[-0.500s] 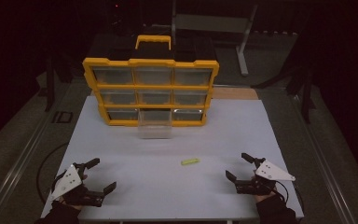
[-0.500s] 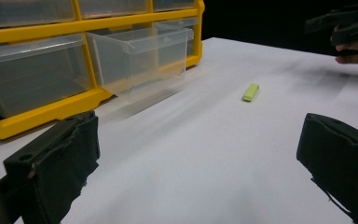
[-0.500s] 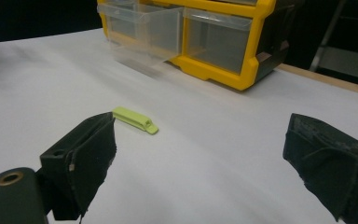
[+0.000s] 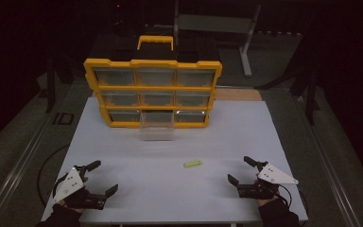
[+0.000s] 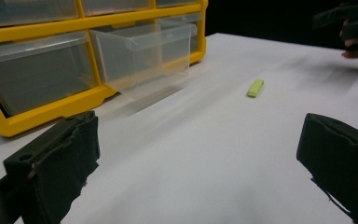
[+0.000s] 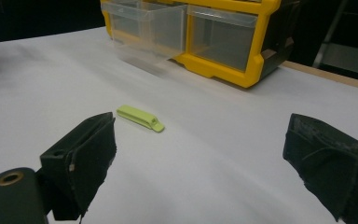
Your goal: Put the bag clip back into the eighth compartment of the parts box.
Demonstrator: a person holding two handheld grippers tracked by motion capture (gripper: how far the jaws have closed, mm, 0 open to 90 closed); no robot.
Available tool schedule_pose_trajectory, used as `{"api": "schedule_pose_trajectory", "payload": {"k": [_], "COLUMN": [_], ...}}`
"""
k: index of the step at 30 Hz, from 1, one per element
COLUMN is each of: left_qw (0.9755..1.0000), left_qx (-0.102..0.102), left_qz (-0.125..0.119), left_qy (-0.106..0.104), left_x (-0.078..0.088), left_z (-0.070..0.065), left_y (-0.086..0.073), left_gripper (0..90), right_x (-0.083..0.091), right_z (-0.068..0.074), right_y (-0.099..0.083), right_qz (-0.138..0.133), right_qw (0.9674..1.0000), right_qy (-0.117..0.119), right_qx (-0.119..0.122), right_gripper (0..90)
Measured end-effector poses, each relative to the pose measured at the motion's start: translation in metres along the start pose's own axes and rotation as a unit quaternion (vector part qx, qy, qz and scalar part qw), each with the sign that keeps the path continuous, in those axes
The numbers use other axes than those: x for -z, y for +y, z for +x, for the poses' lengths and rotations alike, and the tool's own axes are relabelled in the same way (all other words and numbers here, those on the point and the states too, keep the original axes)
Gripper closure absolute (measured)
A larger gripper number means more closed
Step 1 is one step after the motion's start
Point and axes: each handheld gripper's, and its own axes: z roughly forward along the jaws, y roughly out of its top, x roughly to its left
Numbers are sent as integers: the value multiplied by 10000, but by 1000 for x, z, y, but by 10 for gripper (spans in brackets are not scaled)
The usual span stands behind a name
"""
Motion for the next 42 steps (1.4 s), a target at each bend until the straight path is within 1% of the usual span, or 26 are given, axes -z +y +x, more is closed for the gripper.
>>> {"api": "schedule_pose_trajectory", "payload": {"k": [3,4,6,10,12,14,18,22,23,26,27,29,31,32,33,35,37,39,41,42], "left_qw": [10000,10000,10000,10000,10000,10000,10000,9998,9995,9995,9997,9995,9994,9994,9991,9990,9986,9985,9981,9979], "left_qx": [-3,29,22,19,40,21,-9,150,233,234,127,118,68,68,81,27,70,-26,-21,-74], "left_qz": [8,-3,9,51,6,-43,-40,-113,-144,-160,-111,-120,-125,-125,-144,-121,-162,-136,-139,-123], "left_qy": [-5,-13,-7,-39,-88,-84,-71,-99,-131,-150,-185,-255,-325,-325,-402,-439,-501,-528,-608,-628], "left_x": [0,-1,-1,-2,-2,-2,-3,-4,-5,-5,-7,-9,-12,-12,-15,-19,-23,-29,-33,-35], "left_z": [0,0,0,0,-1,-2,-2,-2,-2,-2,-2,-2,-2,-2,-2,-2,-2,-2,-3,-3], "left_y": [0,0,0,0,2,4,7,18,20,23,30,36,42,42,47,53,58,66,72,74], "left_gripper": [1,1,1,1,2,1,1,1,1,1,1,1,1,1,1,1,1,1,1,1], "right_x": [0,-1,-1,-1,-1,-1,-2,-4,-4,-5,-5,-4,-4,-4,-4,-4,-4,-5,-4,-4], "right_z": [0,0,0,0,0,0,0,2,2,2,3,3,3,3,3,3,3,3,3,3], "right_y": [0,0,-1,-1,-1,0,0,1,1,2,2,3,3,3,3,3,3,3,3,3], "right_qz": [14,25,21,3,-3,-11,-15,-9,-11,-23,-19,-32,-55,-55,-59,-37,-20,-28,-34,-48], "right_qw": [10000,10000,10000,10000,10000,10000,10000,10000,10000,9999,9999,9999,9999,9999,9999,9999,9999,10000,10000,9999], "right_qy": [-3,-17,-67,-44,-43,-57,-75,-85,-87,-98,-96,-99,-108,-108,-100,-103,-95,-77,-82,-83], "right_qx": [3,25,59,17,24,56,36,44,38,79,72,55,83,83,68,39,48,38,36,44], "right_gripper": [93,93,93,93,92,93,93,93,93,93,93,93,93,93,93,93,93,93,93,93]}}
